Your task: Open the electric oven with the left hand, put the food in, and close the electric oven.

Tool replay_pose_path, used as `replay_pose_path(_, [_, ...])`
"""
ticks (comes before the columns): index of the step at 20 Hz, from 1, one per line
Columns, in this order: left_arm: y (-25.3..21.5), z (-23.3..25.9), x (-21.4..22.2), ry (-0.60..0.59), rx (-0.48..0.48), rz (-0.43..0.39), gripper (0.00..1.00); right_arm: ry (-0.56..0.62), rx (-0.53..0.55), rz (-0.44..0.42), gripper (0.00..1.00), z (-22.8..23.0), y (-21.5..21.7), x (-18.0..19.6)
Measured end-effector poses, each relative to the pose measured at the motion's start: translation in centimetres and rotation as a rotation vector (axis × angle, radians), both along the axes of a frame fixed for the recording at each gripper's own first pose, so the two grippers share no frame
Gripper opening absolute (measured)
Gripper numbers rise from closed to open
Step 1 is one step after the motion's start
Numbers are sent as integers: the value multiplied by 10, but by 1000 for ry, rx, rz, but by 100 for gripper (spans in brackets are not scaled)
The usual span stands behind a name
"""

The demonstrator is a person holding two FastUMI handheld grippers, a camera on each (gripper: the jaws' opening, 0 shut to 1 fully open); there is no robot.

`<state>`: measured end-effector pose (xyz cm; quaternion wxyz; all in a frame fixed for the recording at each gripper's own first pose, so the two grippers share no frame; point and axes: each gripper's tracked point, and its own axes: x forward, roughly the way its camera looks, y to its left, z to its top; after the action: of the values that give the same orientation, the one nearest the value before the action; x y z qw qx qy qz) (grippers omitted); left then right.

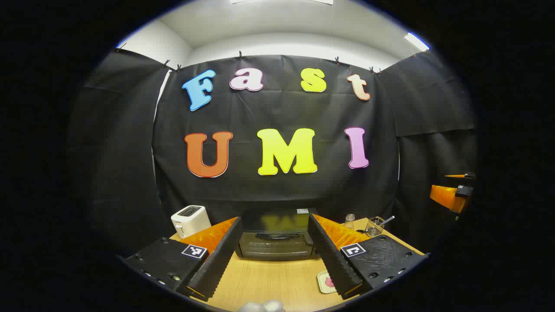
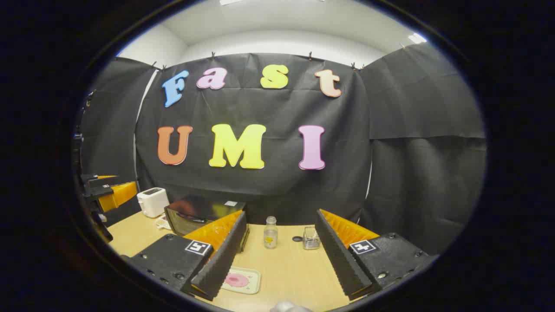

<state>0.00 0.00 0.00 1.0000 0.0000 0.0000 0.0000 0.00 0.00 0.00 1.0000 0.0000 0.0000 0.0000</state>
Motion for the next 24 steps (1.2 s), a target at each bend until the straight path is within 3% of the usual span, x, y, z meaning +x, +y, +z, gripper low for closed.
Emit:
replay_pose_path(6, [-3,-10,36,5,-10,-14,96,14,-11,-31,97,-1,-11,3])
replay_pose_path(14, [-6,-42,128,37,-20,-30,96,52,-20,-102,97,-6,-29,1])
replay_pose_path(19, [-9,-91,186,115,-26,-15,96,97,-10,-156,97,-17,-40,-4])
replay_pose_path(24, [-17,-144,213,199,22,-40,97,136,-5,-194,97,-32,-48,-10])
